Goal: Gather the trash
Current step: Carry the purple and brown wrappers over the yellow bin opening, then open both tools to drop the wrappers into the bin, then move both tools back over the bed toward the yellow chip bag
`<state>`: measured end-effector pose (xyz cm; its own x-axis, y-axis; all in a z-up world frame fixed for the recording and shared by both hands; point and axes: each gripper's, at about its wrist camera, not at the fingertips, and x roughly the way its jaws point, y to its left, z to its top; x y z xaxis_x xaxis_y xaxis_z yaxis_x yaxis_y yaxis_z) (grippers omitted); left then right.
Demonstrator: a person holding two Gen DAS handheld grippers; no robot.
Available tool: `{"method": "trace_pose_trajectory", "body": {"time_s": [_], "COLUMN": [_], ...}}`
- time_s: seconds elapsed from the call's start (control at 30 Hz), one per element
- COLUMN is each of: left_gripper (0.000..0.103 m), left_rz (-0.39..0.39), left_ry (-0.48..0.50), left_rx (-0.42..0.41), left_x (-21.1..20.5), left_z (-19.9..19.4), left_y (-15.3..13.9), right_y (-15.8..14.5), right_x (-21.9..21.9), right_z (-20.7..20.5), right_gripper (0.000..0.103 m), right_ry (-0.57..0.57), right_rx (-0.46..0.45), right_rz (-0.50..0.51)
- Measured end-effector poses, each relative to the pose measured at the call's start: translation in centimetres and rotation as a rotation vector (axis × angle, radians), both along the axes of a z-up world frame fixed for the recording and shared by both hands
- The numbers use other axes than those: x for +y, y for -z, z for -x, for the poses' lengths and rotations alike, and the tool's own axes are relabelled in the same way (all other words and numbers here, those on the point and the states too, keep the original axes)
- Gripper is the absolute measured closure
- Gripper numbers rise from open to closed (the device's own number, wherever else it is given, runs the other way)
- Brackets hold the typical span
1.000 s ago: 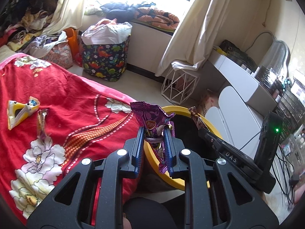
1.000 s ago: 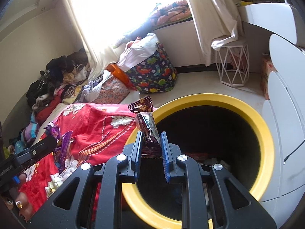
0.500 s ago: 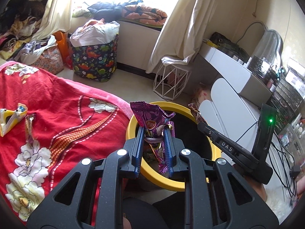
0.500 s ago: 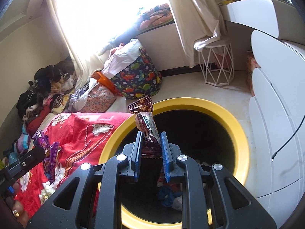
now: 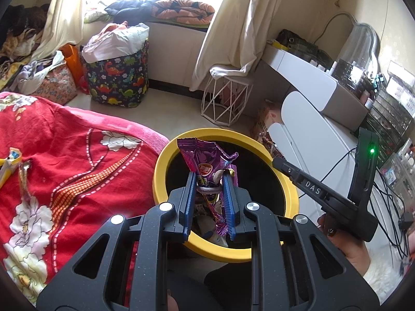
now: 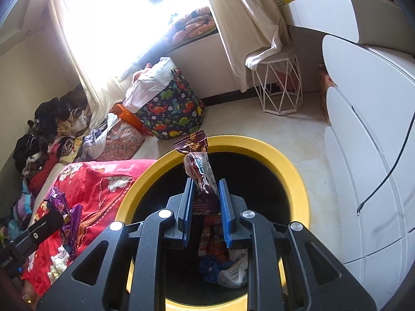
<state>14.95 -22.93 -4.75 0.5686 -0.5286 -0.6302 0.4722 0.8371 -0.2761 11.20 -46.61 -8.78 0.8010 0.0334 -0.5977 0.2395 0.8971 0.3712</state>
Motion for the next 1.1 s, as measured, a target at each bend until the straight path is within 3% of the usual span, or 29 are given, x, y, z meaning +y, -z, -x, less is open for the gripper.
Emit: {"method": "trace_pose_trajectory", "body": {"time_s": [0.67, 0.7, 0.73, 0.77, 0.83, 0.87, 0.93, 1.0, 1.1], "left_gripper": [0.088, 0.088, 0.085, 0.082, 0.057, 0.05, 0.019, 0.011, 0.011], "left_rz": [-0.037, -0.034, -0.034, -0.034, -0.028, -0.024, -0.017, 0.002, -0.006], "left_ry": [0.081, 0.082, 0.081, 0.079, 0.075, 0.072, 0.059, 0.039, 0.01], "left_rx": [0.068, 0.069, 0.068, 0.067, 0.063, 0.058, 0.05, 0.042, 0.029], "left_x": [-4.1, -4.1, -4.1, -4.2, -4.1, -3.9, -3.7, -3.1, -2.6], "left_z": [-2.2, -2.4, -2.4, -2.5, -2.4, -2.4, -2.3, -2.2, -2.0], "left_y": [2.8, 2.8, 2.8, 2.7, 2.5, 2.4, 2.3, 2.1, 1.8], "right_y": [0.8, 0.8, 0.9, 0.8, 0.9, 0.9, 0.7, 0.5, 0.3], "right_x": [-1.7, -1.8, -1.9, -2.0, -2.3, -2.4, -2.3, -2.1, -1.7], "right_z": [0.1, 0.1, 0.2, 0.3, 0.6, 0.6, 0.6, 0.5, 0.4], "right_gripper": [0.084, 0.079, 0.074, 0.062, 0.058, 0.056, 0.052, 0.049, 0.043], "right_ry": [0.055, 0.058, 0.061, 0.07, 0.081, 0.085, 0.089, 0.087, 0.079], "right_rx": [0.006, 0.003, 0.0, -0.007, -0.019, -0.019, -0.019, -0.025, -0.032], "right_rz": [-0.032, -0.035, -0.037, -0.04, -0.048, -0.049, -0.033, -0.02, -0.008]}}
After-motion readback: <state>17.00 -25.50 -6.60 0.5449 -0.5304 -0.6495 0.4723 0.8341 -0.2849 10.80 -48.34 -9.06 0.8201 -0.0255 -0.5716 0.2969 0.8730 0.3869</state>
